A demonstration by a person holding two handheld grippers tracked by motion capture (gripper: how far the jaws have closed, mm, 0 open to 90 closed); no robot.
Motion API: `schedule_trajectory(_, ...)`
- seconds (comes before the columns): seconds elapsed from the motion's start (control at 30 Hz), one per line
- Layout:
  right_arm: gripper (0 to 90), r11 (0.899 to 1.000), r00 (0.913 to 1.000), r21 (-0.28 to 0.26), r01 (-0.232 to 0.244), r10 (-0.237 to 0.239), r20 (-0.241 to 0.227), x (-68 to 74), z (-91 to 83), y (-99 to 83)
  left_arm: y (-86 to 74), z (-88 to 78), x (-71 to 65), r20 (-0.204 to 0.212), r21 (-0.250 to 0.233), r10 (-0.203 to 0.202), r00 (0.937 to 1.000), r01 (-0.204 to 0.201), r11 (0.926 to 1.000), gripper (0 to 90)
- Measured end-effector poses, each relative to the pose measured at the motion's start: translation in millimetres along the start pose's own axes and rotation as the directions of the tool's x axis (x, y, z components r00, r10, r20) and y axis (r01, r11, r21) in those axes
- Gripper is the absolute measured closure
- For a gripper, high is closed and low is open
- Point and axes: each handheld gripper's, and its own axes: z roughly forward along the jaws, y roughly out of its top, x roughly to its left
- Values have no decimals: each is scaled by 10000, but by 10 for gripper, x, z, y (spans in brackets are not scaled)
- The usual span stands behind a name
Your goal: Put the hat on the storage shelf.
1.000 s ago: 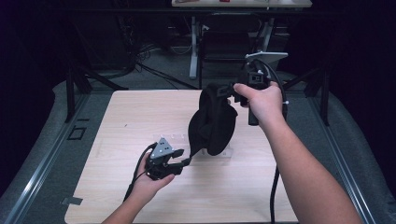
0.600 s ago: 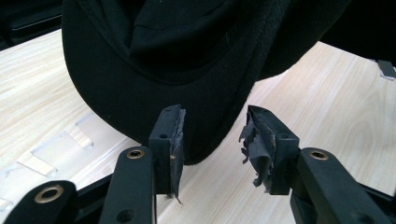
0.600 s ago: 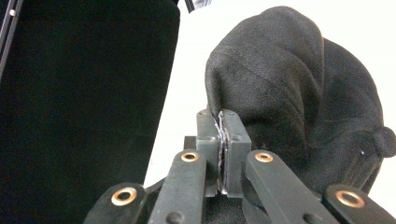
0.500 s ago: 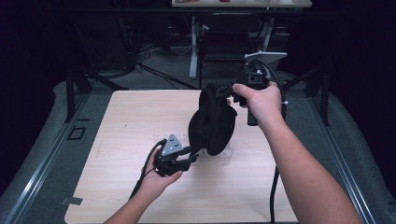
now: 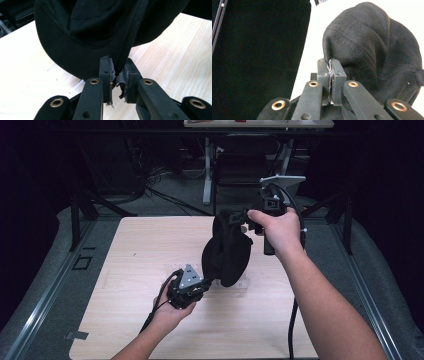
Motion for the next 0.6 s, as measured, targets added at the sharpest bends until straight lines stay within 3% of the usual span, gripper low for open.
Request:
schedule_trajectory(0.27,883,9997,9996,50,246,-246,-117,95,38,-14,-67,-17,28,37,-414,73,10000,-71,9991,828)
schedule_trajectory(0.5,883,9996,9993,60,272,-270,-253,127,44,-9,-118,-40,90,294,-865,-80,9995,105,9962,832)
schedule_trajectory(0.6,883,9997,9991,36,254,-252,-329,132,26,-1,-122,-50,123,535,-1079,-313,9981,370,9935,831)
